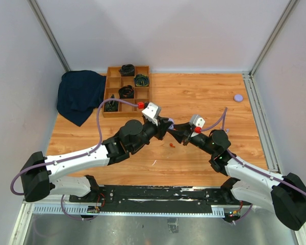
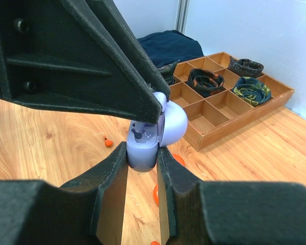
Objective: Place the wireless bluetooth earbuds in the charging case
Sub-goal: Place the earbud in the charging case.
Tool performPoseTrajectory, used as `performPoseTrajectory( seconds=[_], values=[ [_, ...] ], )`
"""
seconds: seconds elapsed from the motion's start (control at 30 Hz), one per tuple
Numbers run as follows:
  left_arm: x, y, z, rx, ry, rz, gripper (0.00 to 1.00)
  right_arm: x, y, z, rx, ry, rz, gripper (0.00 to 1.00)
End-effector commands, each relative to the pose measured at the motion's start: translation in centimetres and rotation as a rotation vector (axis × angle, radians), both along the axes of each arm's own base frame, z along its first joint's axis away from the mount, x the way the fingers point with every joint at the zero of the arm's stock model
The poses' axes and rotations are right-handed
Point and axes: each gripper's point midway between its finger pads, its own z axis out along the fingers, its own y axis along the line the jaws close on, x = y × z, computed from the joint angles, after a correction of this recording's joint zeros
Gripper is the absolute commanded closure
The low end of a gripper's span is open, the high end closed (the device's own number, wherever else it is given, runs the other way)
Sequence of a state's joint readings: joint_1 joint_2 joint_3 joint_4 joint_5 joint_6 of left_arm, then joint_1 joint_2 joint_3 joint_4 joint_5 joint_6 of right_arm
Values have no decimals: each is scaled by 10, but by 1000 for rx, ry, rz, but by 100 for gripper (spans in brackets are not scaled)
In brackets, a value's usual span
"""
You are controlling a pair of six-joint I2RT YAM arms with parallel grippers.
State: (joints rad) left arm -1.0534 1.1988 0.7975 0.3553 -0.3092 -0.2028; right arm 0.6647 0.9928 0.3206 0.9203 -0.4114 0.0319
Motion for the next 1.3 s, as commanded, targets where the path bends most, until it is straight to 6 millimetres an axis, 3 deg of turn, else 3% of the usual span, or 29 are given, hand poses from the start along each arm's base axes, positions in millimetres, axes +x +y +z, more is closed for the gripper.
performPoseTrajectory(
  seconds=[0.0, 0.33, 0.43, 0.83, 1.07, 1.27],
  values=[
    [-4, 4, -8, 49, -18, -6, 76, -4, 3, 38, 80, -82, 25, 96],
    [-15, 4, -8, 31, -40, -61, 74, -7, 2, 41, 92, -84, 31, 96],
    [-13, 7, -5, 21, -36, -46, 60, -7, 2, 42, 94, -85, 33, 96],
    [-20, 33, 36, -50, -59, -35, 28, -11, 5, 37, 70, -66, 64, 96],
    [-22, 44, 34, -57, 11, -164, 15, -22, 10, 38, 47, -57, 143, 96],
    [-27, 45, 32, -100, 82, -305, 10, -32, 18, 43, 39, -46, 227, 96]
  ],
)
